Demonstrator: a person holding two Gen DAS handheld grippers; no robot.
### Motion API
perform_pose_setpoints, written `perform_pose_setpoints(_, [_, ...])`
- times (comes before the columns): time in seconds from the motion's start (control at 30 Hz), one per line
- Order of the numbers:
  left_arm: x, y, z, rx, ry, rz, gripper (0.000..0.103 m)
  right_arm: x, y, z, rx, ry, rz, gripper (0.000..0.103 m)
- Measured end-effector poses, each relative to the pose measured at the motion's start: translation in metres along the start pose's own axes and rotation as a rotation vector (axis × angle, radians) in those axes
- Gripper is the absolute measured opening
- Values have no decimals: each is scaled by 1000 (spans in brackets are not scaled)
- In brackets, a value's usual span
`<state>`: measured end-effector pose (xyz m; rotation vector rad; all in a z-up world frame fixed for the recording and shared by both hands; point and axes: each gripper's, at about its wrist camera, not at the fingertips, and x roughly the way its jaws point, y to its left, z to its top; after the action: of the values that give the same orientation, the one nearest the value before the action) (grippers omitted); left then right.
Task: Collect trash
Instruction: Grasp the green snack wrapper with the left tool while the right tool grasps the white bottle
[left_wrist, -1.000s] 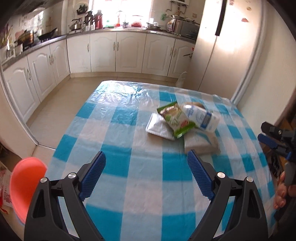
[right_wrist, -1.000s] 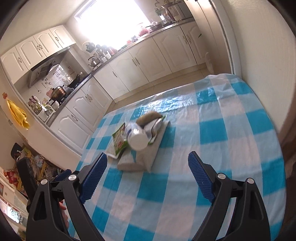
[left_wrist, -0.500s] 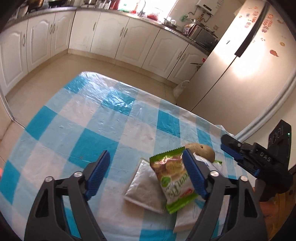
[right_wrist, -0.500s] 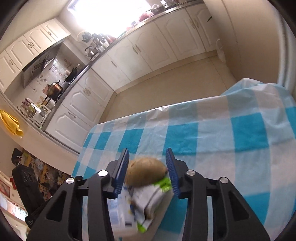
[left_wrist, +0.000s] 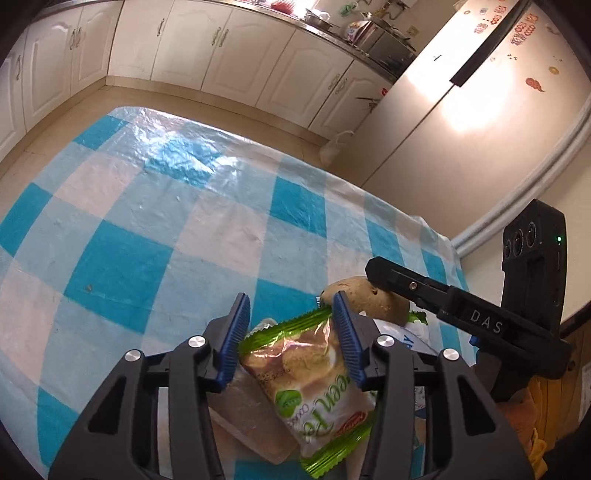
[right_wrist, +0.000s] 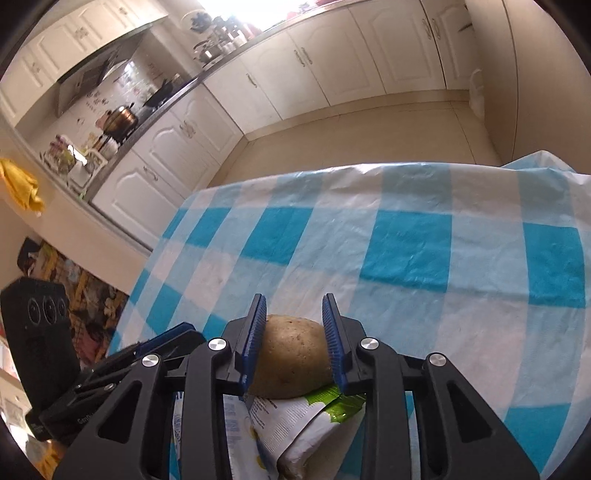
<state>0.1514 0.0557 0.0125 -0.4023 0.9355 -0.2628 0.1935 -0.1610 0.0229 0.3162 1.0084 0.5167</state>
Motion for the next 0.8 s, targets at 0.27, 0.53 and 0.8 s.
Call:
perform_pose_setpoints(0.27, [-34,-2,-46,62,36,-24,48,-28,21,-61,16,8,47,33])
perform_pose_setpoints(0.53, [-81,0,-109,178,61,-58,52,-66,45,-131,44,-32,43,38])
perform_pose_setpoints(0.8, [-126,4,-131,261,-31,-13,81,-114,65,-169,19,-129,-28,77])
